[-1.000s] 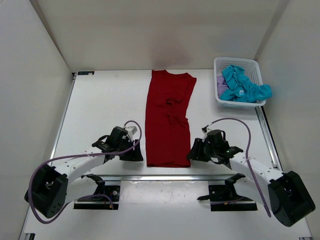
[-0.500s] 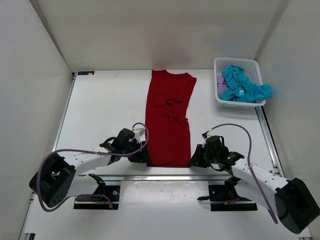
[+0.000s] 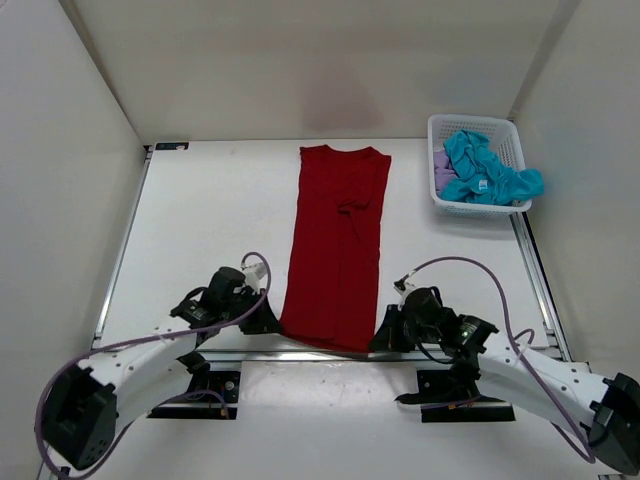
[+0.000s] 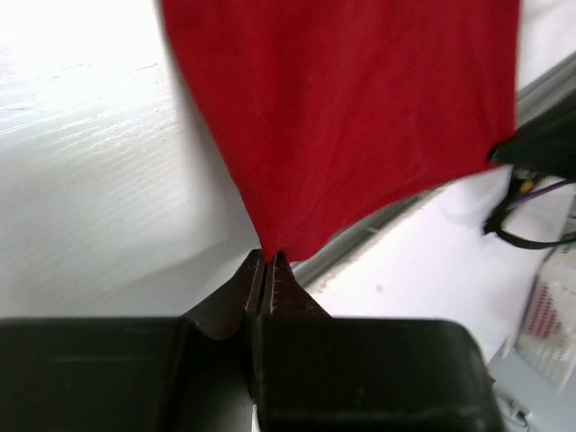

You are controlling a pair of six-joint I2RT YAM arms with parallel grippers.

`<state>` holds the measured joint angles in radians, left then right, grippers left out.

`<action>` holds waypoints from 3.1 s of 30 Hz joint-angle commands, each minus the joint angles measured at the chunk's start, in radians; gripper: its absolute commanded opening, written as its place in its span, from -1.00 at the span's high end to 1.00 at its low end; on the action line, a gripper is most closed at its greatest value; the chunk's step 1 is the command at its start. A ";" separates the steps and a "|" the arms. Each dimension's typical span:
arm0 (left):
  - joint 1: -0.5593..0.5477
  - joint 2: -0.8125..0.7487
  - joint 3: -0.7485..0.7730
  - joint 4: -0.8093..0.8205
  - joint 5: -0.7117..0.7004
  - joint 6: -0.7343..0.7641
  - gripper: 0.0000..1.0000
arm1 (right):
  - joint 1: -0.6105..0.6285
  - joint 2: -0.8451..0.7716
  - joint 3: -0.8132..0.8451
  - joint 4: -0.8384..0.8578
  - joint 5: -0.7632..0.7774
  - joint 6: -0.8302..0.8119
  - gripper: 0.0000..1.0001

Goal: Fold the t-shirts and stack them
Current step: Grab the bottom of the folded rectangular tshirt with both arms, then fold the folded rectangular tshirt in 1/3 of the way

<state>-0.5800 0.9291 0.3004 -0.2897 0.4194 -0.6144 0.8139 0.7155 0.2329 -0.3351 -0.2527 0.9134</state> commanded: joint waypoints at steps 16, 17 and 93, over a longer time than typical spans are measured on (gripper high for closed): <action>0.155 0.222 0.376 0.098 0.003 -0.031 1.00 | -0.533 0.283 0.359 0.042 -0.215 -0.396 1.00; 0.166 0.285 0.429 0.109 -0.014 -0.030 1.00 | -0.548 0.348 0.409 0.060 -0.191 -0.412 1.00; 0.077 0.423 0.129 0.408 -0.102 -0.090 0.19 | -0.380 1.391 1.253 0.312 -0.072 -0.482 1.00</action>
<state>-0.5106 1.4101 0.4377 0.1547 0.3313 -0.7261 0.4717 2.1139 1.4055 -0.0727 -0.3370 0.4187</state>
